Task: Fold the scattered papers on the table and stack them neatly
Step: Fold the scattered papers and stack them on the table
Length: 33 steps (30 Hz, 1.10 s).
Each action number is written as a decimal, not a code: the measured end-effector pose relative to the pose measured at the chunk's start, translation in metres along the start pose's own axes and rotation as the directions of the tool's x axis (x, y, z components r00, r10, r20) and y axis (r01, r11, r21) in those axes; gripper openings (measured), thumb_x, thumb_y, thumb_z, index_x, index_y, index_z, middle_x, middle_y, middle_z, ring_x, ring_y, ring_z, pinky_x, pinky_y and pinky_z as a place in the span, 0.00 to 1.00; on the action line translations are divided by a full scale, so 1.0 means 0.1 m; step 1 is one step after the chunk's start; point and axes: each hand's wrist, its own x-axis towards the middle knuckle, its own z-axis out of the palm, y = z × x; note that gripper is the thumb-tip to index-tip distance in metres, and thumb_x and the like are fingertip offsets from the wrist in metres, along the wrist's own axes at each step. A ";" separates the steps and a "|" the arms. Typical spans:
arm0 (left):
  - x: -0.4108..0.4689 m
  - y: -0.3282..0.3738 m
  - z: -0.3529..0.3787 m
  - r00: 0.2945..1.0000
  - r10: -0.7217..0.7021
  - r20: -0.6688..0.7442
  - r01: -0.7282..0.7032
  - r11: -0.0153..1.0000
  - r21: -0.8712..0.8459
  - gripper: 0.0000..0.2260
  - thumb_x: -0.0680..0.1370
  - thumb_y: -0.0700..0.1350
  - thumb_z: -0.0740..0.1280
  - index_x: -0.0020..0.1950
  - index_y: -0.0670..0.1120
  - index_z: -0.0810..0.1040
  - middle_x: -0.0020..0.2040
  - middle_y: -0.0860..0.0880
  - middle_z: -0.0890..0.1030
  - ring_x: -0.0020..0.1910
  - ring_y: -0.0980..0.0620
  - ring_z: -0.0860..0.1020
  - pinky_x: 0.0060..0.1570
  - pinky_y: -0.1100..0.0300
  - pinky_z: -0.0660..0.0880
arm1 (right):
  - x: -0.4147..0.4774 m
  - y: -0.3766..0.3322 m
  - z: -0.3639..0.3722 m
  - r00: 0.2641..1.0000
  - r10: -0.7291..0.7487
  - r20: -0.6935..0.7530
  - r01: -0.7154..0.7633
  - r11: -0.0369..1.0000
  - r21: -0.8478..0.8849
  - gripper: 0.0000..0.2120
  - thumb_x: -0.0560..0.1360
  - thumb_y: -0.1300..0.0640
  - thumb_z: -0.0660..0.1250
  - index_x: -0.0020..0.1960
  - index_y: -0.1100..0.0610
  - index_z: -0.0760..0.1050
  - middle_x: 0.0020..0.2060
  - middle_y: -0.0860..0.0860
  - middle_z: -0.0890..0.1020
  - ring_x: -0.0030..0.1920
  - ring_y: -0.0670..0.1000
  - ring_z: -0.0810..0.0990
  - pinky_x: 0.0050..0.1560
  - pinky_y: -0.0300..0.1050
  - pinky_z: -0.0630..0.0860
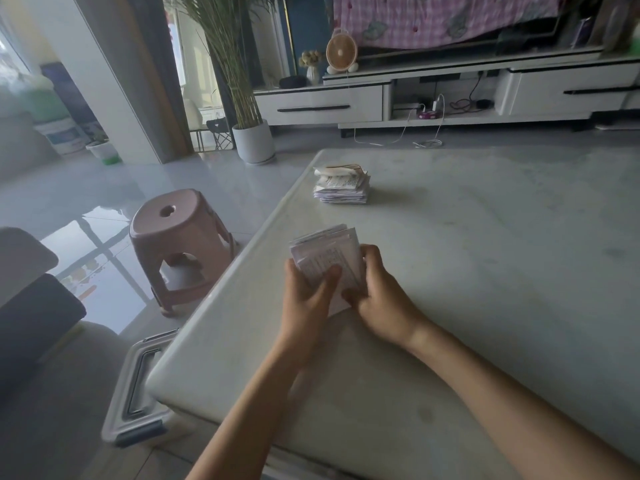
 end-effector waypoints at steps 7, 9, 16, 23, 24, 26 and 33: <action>0.10 0.23 -0.23 0.969 -0.173 0.174 0.145 0.977 0.158 0.18 0.67 0.33 0.74 0.54 0.45 0.76 0.36 0.49 0.77 0.31 0.59 0.76 0.32 0.69 0.72 | 0.08 -0.24 -0.56 0.907 0.218 0.360 -0.199 0.976 -0.089 0.28 0.67 0.75 0.64 0.59 0.49 0.73 0.46 0.54 0.80 0.45 0.50 0.77 0.43 0.39 0.72; 0.05 0.18 -0.16 0.968 -0.207 0.141 0.143 0.920 0.365 0.19 0.70 0.31 0.70 0.59 0.42 0.74 0.34 0.49 0.74 0.32 0.56 0.74 0.31 0.68 0.70 | 0.08 -0.24 -0.53 0.924 0.272 0.270 -0.207 0.947 -0.247 0.26 0.68 0.72 0.63 0.60 0.50 0.75 0.50 0.53 0.80 0.49 0.51 0.76 0.42 0.37 0.71; -0.08 0.12 0.09 0.989 -0.060 0.133 -0.079 0.540 0.838 0.27 0.72 0.45 0.58 0.72 0.47 0.61 0.64 0.39 0.69 0.63 0.41 0.67 0.55 0.60 0.62 | -0.16 -0.06 -0.01 0.989 -0.083 0.120 0.145 0.658 -0.739 0.26 0.78 0.54 0.54 0.74 0.59 0.56 0.75 0.57 0.53 0.76 0.54 0.48 0.73 0.45 0.40; -0.05 -0.13 -0.08 0.840 0.037 0.542 -0.515 0.371 0.773 0.30 0.72 0.46 0.49 0.76 0.47 0.53 0.77 0.50 0.55 0.72 0.64 0.47 0.69 0.67 0.36 | -0.16 0.10 0.03 0.984 0.017 0.177 0.124 0.646 -0.753 0.45 0.62 0.44 0.26 0.76 0.60 0.44 0.77 0.56 0.46 0.76 0.52 0.44 0.72 0.42 0.34; -0.04 -0.13 -0.11 0.838 0.027 0.545 -0.516 0.365 0.775 0.32 0.71 0.46 0.48 0.76 0.47 0.52 0.77 0.51 0.54 0.70 0.66 0.45 0.68 0.68 0.35 | -0.15 0.09 0.03 0.986 0.035 0.162 0.101 0.648 -0.755 0.48 0.59 0.43 0.24 0.76 0.59 0.44 0.77 0.55 0.46 0.76 0.51 0.43 0.72 0.43 0.35; -0.02 -0.12 -0.11 0.830 -0.025 0.557 -0.514 0.351 0.783 0.32 0.71 0.46 0.48 0.77 0.48 0.51 0.77 0.52 0.53 0.70 0.66 0.44 0.69 0.66 0.36 | -0.14 0.08 0.03 0.986 0.083 0.145 0.058 0.645 -0.762 0.50 0.57 0.42 0.23 0.76 0.59 0.43 0.77 0.55 0.45 0.76 0.51 0.43 0.73 0.46 0.35; 0.08 0.12 -0.07 0.773 -0.273 0.573 -0.528 0.225 0.819 0.27 0.79 0.43 0.56 0.77 0.49 0.50 0.78 0.50 0.52 0.76 0.52 0.51 0.73 0.56 0.50 | -0.17 -0.03 -0.02 0.950 0.252 0.182 -0.016 0.625 -0.781 0.28 0.82 0.48 0.43 0.76 0.59 0.39 0.76 0.54 0.41 0.76 0.52 0.40 0.73 0.48 0.35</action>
